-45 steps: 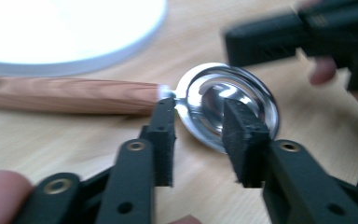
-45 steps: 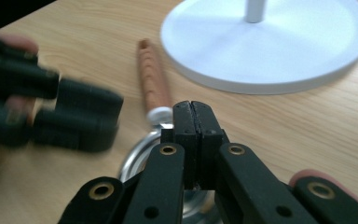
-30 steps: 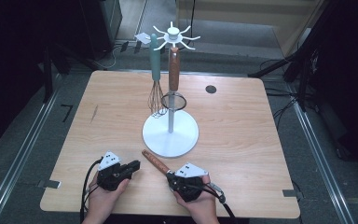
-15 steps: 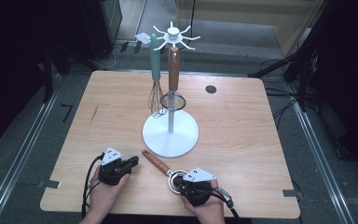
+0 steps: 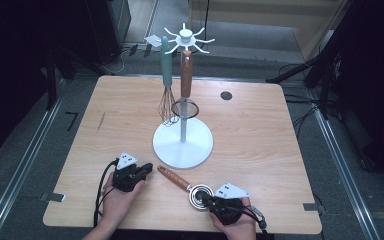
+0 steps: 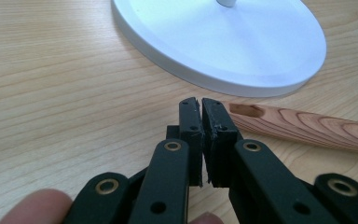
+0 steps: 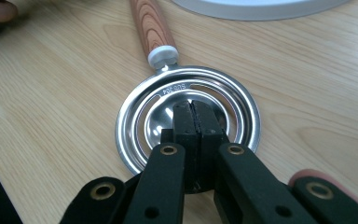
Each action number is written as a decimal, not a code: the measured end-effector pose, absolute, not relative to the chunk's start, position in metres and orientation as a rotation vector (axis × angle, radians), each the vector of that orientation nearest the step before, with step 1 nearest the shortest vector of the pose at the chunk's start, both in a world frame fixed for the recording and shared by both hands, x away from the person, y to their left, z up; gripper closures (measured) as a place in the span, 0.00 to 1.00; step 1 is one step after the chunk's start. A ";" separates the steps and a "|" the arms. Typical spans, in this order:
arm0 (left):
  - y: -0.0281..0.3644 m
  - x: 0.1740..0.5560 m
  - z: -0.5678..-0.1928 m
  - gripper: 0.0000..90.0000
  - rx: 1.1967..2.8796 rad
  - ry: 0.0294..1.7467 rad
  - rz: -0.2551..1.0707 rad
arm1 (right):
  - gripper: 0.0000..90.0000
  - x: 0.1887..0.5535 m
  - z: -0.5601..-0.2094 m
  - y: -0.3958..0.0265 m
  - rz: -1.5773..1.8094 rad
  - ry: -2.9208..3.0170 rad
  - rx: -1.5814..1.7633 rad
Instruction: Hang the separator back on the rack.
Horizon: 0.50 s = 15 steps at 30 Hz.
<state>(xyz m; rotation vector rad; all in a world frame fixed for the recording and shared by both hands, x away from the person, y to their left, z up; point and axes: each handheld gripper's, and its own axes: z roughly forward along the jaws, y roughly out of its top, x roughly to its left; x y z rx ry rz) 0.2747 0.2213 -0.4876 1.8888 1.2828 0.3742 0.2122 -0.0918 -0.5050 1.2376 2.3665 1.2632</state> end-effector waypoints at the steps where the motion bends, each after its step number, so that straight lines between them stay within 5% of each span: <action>1: 0.220 0.275 -0.488 0.97 1.887 1.279 0.371 | 1.00 0.212 -0.505 -0.095 1.254 2.365 1.227; 15: 0.200 0.272 -0.491 0.95 1.946 1.219 0.329 | 0.99 0.213 -0.504 -0.117 1.172 2.343 1.177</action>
